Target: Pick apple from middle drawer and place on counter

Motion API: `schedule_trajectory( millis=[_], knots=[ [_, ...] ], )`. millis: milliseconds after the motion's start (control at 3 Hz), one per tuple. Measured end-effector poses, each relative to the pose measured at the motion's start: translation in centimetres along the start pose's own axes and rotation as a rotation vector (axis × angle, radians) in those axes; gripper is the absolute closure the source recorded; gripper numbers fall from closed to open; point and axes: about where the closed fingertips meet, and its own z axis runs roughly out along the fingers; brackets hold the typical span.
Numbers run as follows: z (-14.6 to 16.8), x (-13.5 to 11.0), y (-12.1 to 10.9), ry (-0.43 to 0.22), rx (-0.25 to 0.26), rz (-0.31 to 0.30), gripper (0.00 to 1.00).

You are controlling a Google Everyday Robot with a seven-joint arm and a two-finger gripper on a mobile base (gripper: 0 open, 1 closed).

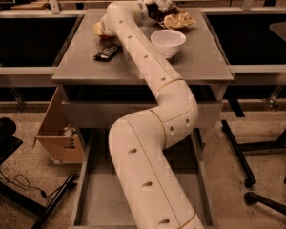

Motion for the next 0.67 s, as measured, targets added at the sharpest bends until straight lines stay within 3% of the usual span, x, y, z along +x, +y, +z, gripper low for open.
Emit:
schedule_trajectory(
  millis=[667],
  knots=[
    [-0.04, 0.07, 0.04, 0.0, 0.0, 0.0, 0.36]
  ],
)
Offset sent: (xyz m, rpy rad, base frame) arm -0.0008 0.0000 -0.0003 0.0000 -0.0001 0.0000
